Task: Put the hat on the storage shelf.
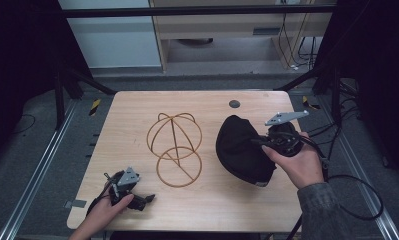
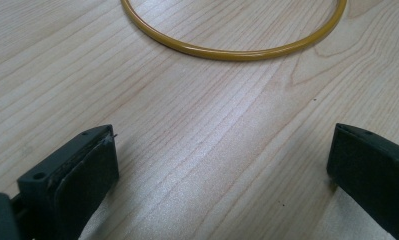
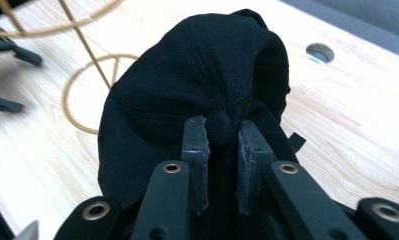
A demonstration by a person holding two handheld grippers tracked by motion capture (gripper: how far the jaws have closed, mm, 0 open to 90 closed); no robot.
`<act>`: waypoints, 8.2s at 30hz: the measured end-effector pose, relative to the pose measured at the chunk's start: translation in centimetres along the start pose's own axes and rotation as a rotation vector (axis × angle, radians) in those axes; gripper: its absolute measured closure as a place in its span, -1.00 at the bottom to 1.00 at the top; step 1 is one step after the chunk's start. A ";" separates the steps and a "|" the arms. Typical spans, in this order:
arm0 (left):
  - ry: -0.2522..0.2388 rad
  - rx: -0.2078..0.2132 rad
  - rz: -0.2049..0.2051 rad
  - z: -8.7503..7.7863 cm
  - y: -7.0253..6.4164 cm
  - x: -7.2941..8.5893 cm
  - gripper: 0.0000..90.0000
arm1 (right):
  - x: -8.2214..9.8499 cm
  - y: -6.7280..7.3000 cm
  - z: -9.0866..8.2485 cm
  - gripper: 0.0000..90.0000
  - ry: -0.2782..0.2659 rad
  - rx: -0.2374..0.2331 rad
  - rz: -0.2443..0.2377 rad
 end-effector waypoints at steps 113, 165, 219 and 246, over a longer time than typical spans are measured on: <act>-0.001 0.000 -0.001 0.0 0.0 0.0 -1.00 | -20.6 9.7 2.0 0.72 -0.010 -0.179 -0.287; -0.001 0.000 -0.001 0.0 0.0 0.0 -1.00 | -20.4 12.0 6.5 0.45 0.066 -0.233 -0.290; -0.001 0.000 -0.001 0.0 0.0 0.0 -1.00 | -18.4 8.3 1.7 -0.87 -0.127 -0.066 -0.149; 0.000 0.001 -0.001 0.0 0.0 0.0 -1.00 | -11.5 5.0 -1.1 -0.88 -0.108 0.024 -0.129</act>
Point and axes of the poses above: each handheld gripper's, and its own axes: z roughly forward along the jaws, x roughly out of its underside, y roughly to its left, the point moved 4 cm from there along z, roughly forward along the jaws, and after that the axes turned 8 degrees about -z, right-handed, at the moved point
